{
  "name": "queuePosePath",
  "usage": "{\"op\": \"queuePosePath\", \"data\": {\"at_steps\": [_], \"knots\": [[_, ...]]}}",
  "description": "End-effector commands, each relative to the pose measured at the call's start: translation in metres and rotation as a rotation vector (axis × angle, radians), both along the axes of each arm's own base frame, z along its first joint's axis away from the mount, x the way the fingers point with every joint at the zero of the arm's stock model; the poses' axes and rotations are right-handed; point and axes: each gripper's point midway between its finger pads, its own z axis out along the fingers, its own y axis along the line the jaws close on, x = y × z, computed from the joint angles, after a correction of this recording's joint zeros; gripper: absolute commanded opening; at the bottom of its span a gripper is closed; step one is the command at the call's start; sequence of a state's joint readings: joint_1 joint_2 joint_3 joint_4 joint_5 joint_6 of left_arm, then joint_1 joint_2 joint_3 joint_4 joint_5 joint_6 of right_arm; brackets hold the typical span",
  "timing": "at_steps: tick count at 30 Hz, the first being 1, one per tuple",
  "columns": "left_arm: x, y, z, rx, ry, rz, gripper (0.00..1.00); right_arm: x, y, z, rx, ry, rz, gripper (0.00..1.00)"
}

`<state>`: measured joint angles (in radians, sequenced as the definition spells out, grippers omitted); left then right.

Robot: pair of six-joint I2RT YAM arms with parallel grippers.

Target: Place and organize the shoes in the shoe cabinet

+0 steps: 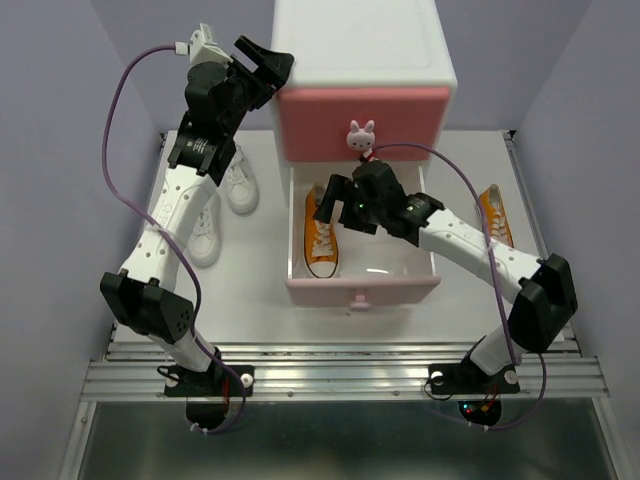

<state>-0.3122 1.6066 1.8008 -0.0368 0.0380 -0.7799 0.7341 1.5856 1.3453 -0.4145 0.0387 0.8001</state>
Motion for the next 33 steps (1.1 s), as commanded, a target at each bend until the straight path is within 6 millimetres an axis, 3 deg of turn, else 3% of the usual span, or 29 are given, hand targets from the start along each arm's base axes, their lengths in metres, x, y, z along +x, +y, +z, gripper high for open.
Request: {"op": "queuePosePath", "data": {"at_steps": [1, 4, 8, 10, 13, 16, 19, 22, 23, 25, 26, 28, 29, 32, 33], "knots": [[-0.025, 0.026, -0.202, 0.368, 0.601, -0.029, 0.88, 0.011, -0.044, 0.125, 0.064, -0.279, -0.137, 1.00], [-0.023, 0.024, -0.200, 0.365, 0.595, -0.037, 0.88, -0.005, -0.068, 0.135, 0.033, -0.284, -0.170, 1.00], [-0.018, 0.021, -0.200, 0.355, 0.589, -0.041, 0.88, -0.038, -0.120, 0.136, -0.045, -0.254, -0.270, 1.00], [-0.016, 0.020, -0.196, 0.350, 0.583, -0.040, 0.88, -0.045, -0.143, 0.140, -0.062, -0.259, -0.351, 1.00], [-0.012, 0.020, -0.197, 0.348, 0.584, -0.034, 0.88, -0.052, -0.194, 0.147, -0.128, -0.298, -0.539, 1.00], [-0.011, 0.020, -0.197, 0.350, 0.585, -0.035, 0.88, -0.051, -0.219, 0.142, -0.205, -0.278, -0.598, 1.00], [-0.010, 0.020, -0.196, 0.356, 0.588, -0.032, 0.88, -0.042, -0.239, 0.120, -0.288, -0.191, -0.647, 1.00], [-0.011, 0.022, -0.196, 0.362, 0.591, -0.029, 0.88, -0.023, -0.278, 0.096, -0.332, -0.086, -0.735, 1.00], [-0.012, 0.021, -0.195, 0.365, 0.592, -0.033, 0.88, -0.016, -0.301, 0.087, -0.349, -0.046, -0.774, 1.00], [-0.014, 0.023, -0.197, 0.369, 0.597, -0.030, 0.88, 0.001, -0.315, 0.069, -0.362, 0.013, -0.764, 1.00], [-0.015, 0.023, -0.197, 0.370, 0.597, -0.032, 0.88, 0.007, -0.338, 0.062, -0.398, 0.036, -0.789, 1.00], [-0.018, 0.025, -0.200, 0.371, 0.603, -0.029, 0.88, 0.021, -0.360, 0.051, -0.425, 0.062, -0.817, 1.00], [-0.019, 0.025, -0.201, 0.371, 0.607, -0.027, 0.88, 0.031, -0.368, 0.035, -0.443, 0.107, -0.802, 1.00], [-0.023, 0.025, -0.204, 0.370, 0.612, -0.030, 0.88, 0.051, -0.409, 0.032, -0.550, 0.114, -0.819, 1.00], [-0.023, 0.025, -0.206, 0.369, 0.612, -0.033, 0.88, 0.064, -0.421, 0.022, -0.607, 0.138, -0.766, 1.00]]}}
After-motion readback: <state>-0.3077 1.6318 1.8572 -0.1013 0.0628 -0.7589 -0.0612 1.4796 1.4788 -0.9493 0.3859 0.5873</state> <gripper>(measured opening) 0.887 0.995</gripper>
